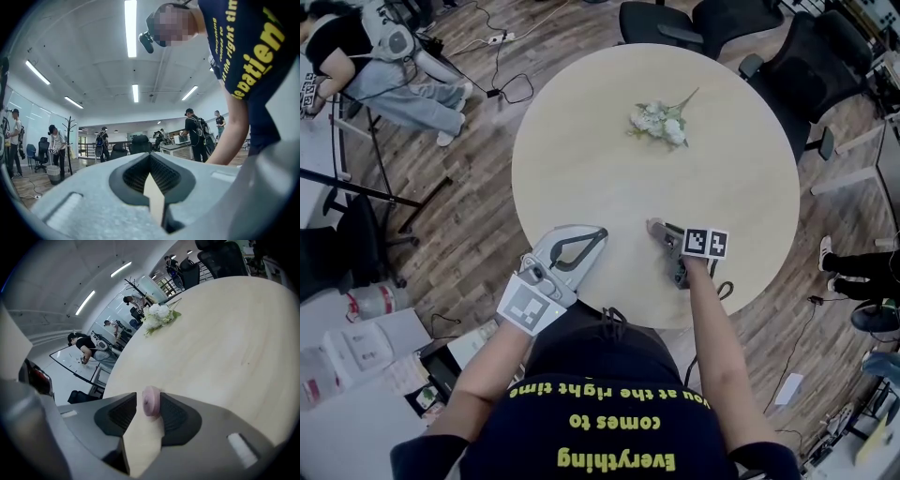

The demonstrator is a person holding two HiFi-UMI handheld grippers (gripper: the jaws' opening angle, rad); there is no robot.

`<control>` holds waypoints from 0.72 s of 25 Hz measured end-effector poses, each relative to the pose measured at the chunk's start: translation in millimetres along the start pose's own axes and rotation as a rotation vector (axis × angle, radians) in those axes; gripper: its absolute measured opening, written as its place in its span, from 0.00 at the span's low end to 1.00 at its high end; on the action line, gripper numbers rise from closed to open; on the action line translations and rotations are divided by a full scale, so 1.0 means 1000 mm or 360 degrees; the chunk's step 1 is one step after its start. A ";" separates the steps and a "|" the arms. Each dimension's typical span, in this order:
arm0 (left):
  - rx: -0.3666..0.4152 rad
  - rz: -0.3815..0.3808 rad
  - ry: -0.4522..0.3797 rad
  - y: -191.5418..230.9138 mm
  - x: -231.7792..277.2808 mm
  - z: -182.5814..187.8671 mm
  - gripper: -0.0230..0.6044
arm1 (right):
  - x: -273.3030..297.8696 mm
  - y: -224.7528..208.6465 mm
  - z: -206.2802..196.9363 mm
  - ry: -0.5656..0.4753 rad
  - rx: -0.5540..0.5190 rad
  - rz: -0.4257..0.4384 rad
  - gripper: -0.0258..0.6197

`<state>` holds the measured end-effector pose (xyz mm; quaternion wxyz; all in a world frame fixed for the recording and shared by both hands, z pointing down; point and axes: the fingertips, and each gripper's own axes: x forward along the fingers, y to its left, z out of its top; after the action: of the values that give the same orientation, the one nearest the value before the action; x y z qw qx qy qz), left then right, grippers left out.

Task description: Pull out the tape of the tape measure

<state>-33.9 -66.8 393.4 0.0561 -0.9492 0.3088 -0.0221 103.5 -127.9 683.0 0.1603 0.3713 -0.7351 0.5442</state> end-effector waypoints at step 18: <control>-0.0036 0.0114 -0.0093 0.026 0.011 0.032 0.04 | -0.145 0.057 0.083 -0.0860 -0.0609 -0.0376 0.06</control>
<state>-37.6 -91.1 358.9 0.0553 -0.9384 0.3410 0.0113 173.6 -142.8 521.8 0.0887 0.5476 -0.7916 0.2563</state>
